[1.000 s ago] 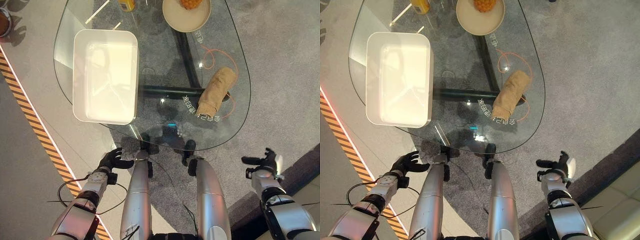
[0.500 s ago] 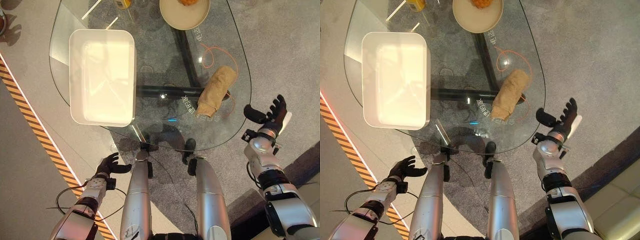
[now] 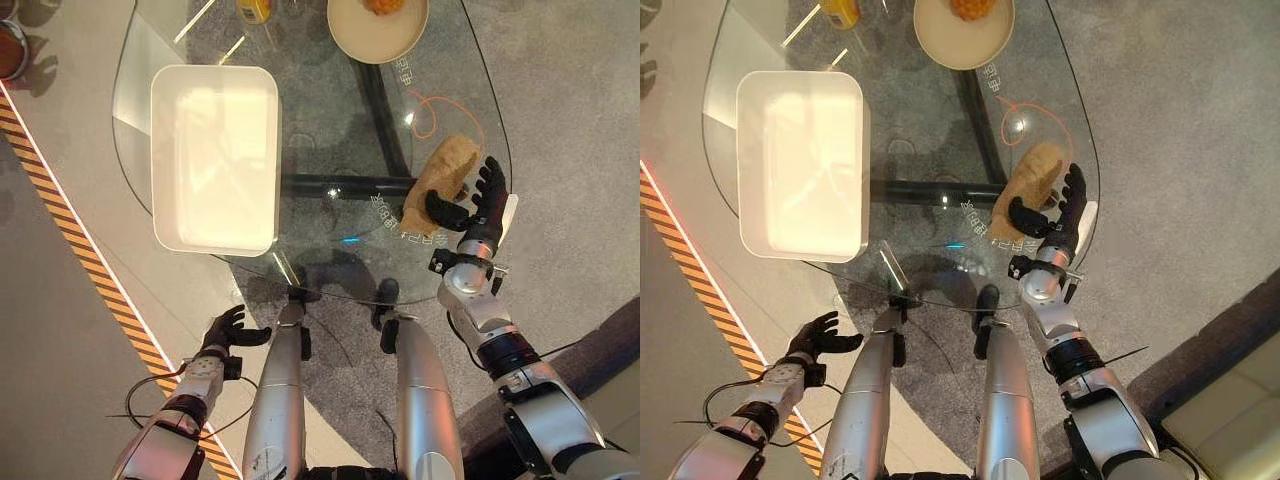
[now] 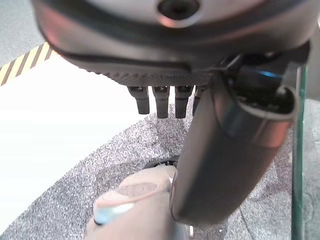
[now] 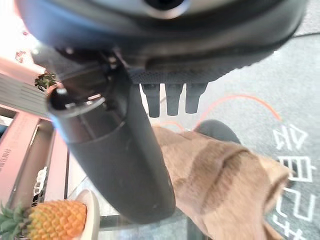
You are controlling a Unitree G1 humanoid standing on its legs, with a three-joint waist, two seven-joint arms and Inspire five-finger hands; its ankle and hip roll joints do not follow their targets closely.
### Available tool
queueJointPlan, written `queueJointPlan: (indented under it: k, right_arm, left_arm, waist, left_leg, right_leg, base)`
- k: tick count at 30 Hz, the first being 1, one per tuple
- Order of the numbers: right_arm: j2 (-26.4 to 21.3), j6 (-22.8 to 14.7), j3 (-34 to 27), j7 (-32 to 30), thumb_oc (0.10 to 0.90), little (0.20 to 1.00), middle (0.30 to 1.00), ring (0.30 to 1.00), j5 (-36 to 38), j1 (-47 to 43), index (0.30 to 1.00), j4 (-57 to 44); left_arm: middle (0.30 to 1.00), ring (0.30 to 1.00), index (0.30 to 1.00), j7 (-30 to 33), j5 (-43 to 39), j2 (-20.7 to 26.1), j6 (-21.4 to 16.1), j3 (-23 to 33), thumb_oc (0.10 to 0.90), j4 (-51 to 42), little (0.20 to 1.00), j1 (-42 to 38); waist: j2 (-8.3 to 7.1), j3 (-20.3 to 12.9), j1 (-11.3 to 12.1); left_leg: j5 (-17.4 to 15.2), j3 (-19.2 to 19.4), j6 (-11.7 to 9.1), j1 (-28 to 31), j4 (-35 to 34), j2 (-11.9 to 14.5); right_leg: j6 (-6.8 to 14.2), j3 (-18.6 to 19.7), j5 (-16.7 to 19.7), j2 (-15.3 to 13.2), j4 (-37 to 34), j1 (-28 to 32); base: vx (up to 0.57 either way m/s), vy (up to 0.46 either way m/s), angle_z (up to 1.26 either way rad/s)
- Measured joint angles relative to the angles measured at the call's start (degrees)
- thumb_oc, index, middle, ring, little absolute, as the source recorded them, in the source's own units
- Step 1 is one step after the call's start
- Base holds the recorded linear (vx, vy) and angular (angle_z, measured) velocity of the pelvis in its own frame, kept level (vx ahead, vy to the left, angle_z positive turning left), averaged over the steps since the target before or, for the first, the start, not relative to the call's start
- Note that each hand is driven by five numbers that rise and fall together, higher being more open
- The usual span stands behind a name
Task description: Wipe the table with a cloth and put it in the basket.
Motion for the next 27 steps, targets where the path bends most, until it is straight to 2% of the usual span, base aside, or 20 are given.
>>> queueJointPlan:
  k: [15, 23, 27]
  right_arm:
    - [0.5, 5.3, 2.8, -3.4, 0.8, 0.9, 0.9, 0.9, -0.1, -0.3, 0.9, -0.3]
    - [0.7, 5.6, 2.8, -4.2, 0.8, 0.9, 0.9, 0.9, 0.2, -0.2, 0.9, -0.2]
    - [1.4, 5.5, 2.9, -4.2, 0.8, 0.9, 0.9, 0.9, 3.7, -0.4, 0.9, -0.1]
  left_arm:
    - [0.9, 0.9, 0.9, 0.2, -0.2, -1.1, -0.1, 0.0, 0.8, 0.1, 0.9, 0.0]
    - [0.9, 0.9, 0.9, 0.4, -0.2, -1.9, -0.1, -0.1, 0.8, 0.1, 0.9, 0.0]
    - [0.9, 0.9, 0.9, 0.4, -0.2, -1.9, -0.1, -0.2, 0.8, 0.1, 0.9, 0.0]
  waist:
    - [0.3, -0.1, -0.2]
    - [1.13, -0.1, -0.2]
    - [1.19, -0.1, -0.2]
  left_leg:
    - [0.8, 0.2, 0.0, 1.7, -1.9, -0.3]
    - [0.8, 0.3, 0.0, 1.7, -1.9, -0.3]
    - [0.8, 0.3, 0.0, 1.8, -1.9, -0.3]
  right_leg:
    - [0.0, 0.1, 0.0, -0.3, -0.2, 0.8]
    - [0.0, 0.1, 0.0, -0.3, -0.2, 0.8]
    - [0.0, 0.1, 0.0, -0.4, -0.1, 0.9]
  base:
    - [0.0, 0.002, 0.0]
    - [0.0, 0.0, 0.0]
    - [0.0, 0.0, 0.0]
